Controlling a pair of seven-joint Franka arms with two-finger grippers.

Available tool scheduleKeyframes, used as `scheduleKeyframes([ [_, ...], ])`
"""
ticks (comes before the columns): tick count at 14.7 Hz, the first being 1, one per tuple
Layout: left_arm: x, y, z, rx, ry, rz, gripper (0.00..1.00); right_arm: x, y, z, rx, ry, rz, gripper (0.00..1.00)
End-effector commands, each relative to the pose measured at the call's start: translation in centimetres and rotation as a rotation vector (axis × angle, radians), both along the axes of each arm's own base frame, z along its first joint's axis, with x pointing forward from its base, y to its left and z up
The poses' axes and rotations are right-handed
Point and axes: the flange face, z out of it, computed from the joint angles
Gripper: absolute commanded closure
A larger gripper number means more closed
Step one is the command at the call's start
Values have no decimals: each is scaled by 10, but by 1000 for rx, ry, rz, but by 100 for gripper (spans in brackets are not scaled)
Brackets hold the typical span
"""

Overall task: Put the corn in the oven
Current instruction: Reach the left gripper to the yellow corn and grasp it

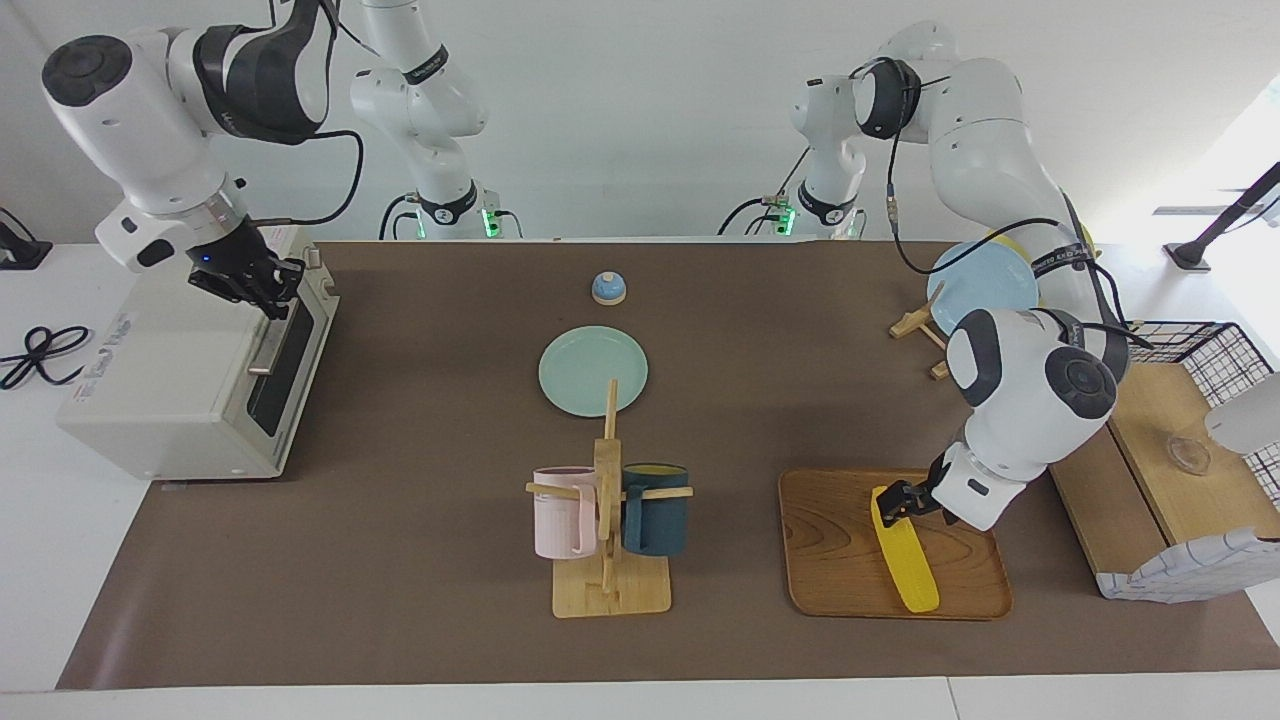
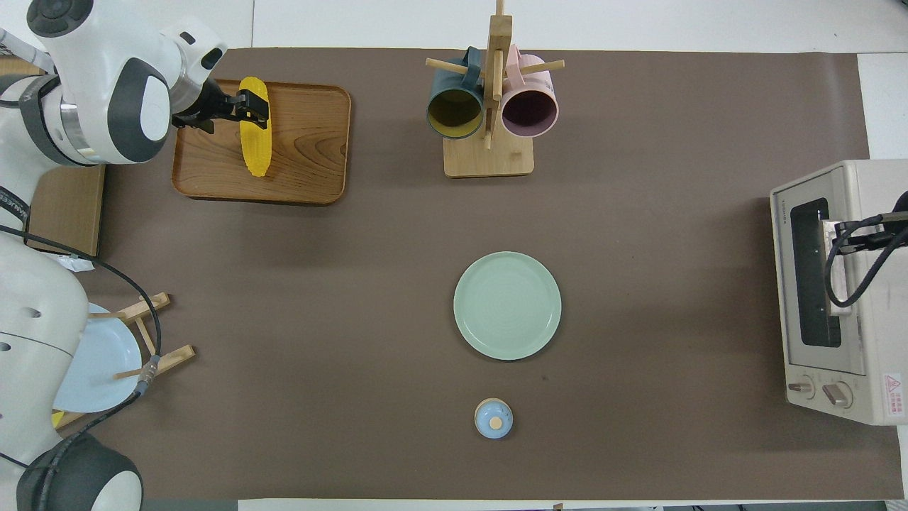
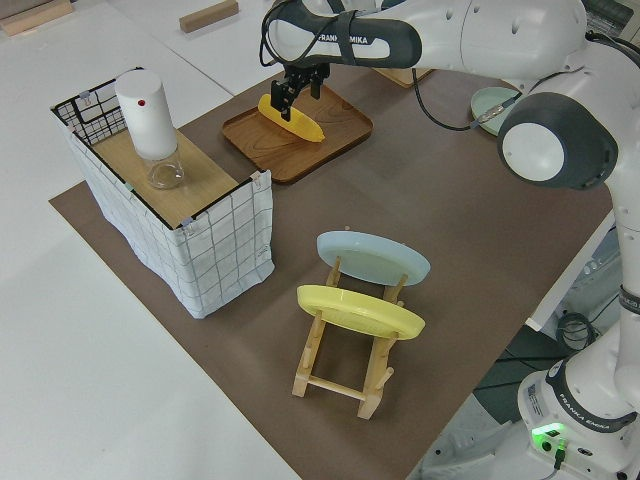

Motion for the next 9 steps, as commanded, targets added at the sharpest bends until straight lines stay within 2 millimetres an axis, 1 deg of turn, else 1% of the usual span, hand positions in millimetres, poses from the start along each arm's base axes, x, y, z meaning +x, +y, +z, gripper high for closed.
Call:
scheduleKeyframes([
  [1,13,-2,-27,9,-32,7,0,-14,-4,-20,-70,-24,71,100],
  [2,16,-4,-39,7,-47,5,0,-12,-7,-20,-77,-36,96,100],
  [3,18,-2,-43,6,-52,9,0,-12,-8,-22,-82,-31,100,100],
  [4,21,1,-44,8,-54,12,0,-13,-9,-24,-83,-29,101,100],
  [5,24,-1,-43,5,-60,8,0,-14,-10,-28,-81,-22,102,100],
  [7,24,-10,-45,7,-69,0,0,-17,-19,-38,-98,-22,105,100],
  [9,24,-10,-47,7,-69,0,0,-19,-20,-47,-112,-11,117,100],
])
